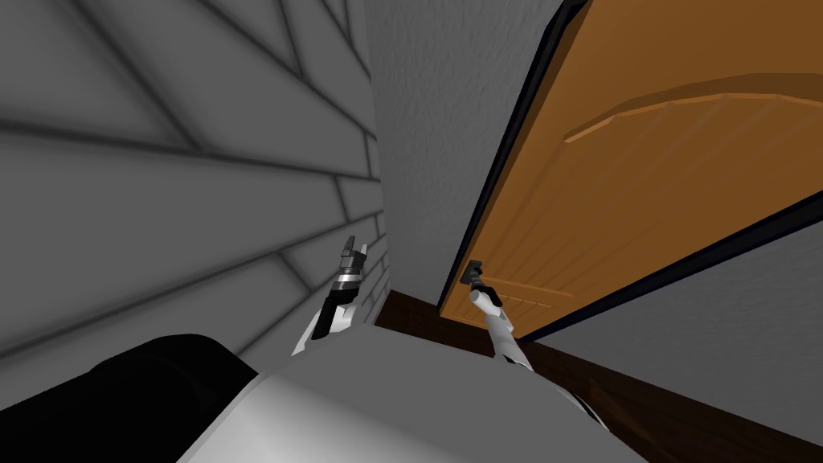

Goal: Pull the door open

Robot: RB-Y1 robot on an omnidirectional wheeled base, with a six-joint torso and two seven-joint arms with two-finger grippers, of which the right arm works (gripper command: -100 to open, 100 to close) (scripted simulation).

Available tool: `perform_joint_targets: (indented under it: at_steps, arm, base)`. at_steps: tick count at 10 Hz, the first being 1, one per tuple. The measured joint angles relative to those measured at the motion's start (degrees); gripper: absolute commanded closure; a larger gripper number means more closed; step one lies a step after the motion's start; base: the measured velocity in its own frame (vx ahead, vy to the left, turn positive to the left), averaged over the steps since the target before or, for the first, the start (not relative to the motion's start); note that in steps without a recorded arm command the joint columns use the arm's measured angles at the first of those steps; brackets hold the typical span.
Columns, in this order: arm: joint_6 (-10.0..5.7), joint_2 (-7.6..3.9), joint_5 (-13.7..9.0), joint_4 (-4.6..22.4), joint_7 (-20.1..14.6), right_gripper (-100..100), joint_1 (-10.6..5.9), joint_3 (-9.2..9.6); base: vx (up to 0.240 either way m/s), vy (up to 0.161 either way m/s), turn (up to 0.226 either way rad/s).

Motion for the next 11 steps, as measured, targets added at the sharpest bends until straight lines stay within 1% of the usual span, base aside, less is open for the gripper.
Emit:
perform_joint_targets:
  at_steps: [1,2,3,4,5,7,8,9,10,11]
  arm:
    - [0.32,0.40,0.0,-0.9,-0.8,100,0.04,-0.29]
    - [0.09,0.30,-0.2,-0.5,-1.8,100,-0.29,-0.12]
    - [-0.27,-0.05,-0.7,-0.9,-3.4,100,0.32,0.64]
    - [-0.47,0.41,-0.7,-1.4,-4.5,100,0.45,0.42]
    - [-0.75,0.09,-1.2,-1.0,-5.8,100,0.17,0.75]
    - [-1.30,-0.25,-1.8,-1.2,-8.2,100,0.63,1.57]
    - [-1.63,0.02,-2.0,-1.7,-9.5,100,0.88,1.54]
    - [-1.47,-0.02,-2.1,-1.5,-10.3,100,0.46,1.41]
    - [-1.46,-0.05,-2.4,-2.1,-11.4,100,0.73,1.55]
    - [-1.94,-0.66,-2.9,-1.5,-12.7,100,0.70,2.35]
  base:
    - [-0.038,-0.022,0.054]
    - [-0.028,-0.031,0.072]
    - [-0.029,-0.037,0.054]
    - [-0.045,-0.039,0.081]
    - [-0.038,-0.025,0.055]
    - [-0.033,-0.025,0.061]
    - [-0.037,-0.028,0.037]
    - [-0.029,-0.027,0.067]
    - [-0.026,-0.018,0.041]
    - [-0.038,-0.025,0.061]
